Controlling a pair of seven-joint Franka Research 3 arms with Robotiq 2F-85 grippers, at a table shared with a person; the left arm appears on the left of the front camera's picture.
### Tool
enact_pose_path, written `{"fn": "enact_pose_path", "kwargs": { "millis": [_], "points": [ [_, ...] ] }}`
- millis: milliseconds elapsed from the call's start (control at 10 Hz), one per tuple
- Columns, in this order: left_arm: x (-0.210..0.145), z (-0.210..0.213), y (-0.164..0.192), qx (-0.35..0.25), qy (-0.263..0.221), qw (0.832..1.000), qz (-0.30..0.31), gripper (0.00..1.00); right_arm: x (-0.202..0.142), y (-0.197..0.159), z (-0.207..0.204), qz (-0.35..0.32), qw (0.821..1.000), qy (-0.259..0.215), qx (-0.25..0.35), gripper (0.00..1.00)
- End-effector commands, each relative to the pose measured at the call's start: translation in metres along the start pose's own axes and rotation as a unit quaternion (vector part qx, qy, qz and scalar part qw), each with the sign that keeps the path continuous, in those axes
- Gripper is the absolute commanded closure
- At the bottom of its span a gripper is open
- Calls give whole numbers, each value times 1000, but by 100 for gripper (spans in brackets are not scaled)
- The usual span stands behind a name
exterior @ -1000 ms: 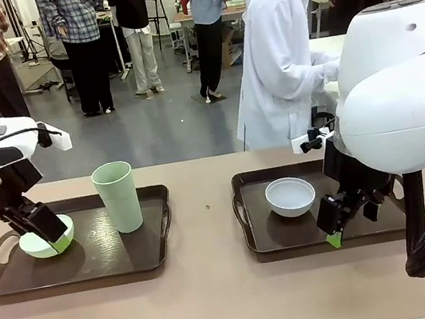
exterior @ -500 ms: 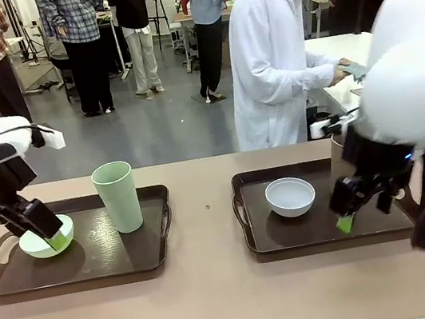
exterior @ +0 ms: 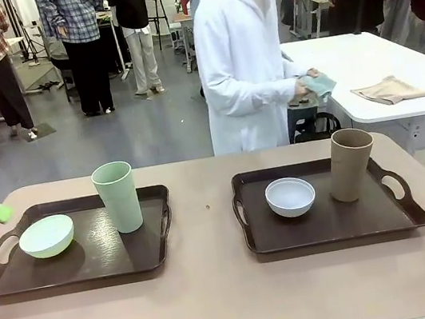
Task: Set up a tray with a mat and arrange the tableware.
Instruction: Pick up the Picnic Bowl and Reusable plastic cup from the Handle tray in front of the human's position and hold them in the air.
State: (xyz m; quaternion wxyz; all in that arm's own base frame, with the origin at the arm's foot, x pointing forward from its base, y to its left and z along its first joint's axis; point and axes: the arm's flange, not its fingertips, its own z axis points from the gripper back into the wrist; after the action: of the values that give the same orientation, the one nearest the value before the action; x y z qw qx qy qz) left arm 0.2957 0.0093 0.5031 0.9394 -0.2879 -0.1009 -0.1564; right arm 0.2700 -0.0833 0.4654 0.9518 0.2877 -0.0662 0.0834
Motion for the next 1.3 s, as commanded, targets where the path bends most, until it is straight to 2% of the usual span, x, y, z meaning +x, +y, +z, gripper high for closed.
{"fn": "enact_pose_path", "kwargs": {
  "millis": [0, 300, 500, 1000, 1200],
  "points": [
    [-19, 29, 41, -57, -35, 997, 46, 0, -20, -34, 11, -2, 997, -27, 78, 0],
    [-49, 60, 109, -126, -100, 980, 118, 0, -46, -76, 38, 7, 985, -81, 153, 0],
    [-57, 67, 135, -150, -109, 972, 141, 0, -60, -86, 45, 11, 979, -104, 178, 0],
    [-67, 75, 156, -175, -137, 963, 155, 0, -76, -101, 48, 5, 968, -130, 215, 0],
    [-62, 65, 138, -154, -125, 971, 134, 0, -77, -98, 46, -3, 971, -123, 203, 0]
  ]
}}
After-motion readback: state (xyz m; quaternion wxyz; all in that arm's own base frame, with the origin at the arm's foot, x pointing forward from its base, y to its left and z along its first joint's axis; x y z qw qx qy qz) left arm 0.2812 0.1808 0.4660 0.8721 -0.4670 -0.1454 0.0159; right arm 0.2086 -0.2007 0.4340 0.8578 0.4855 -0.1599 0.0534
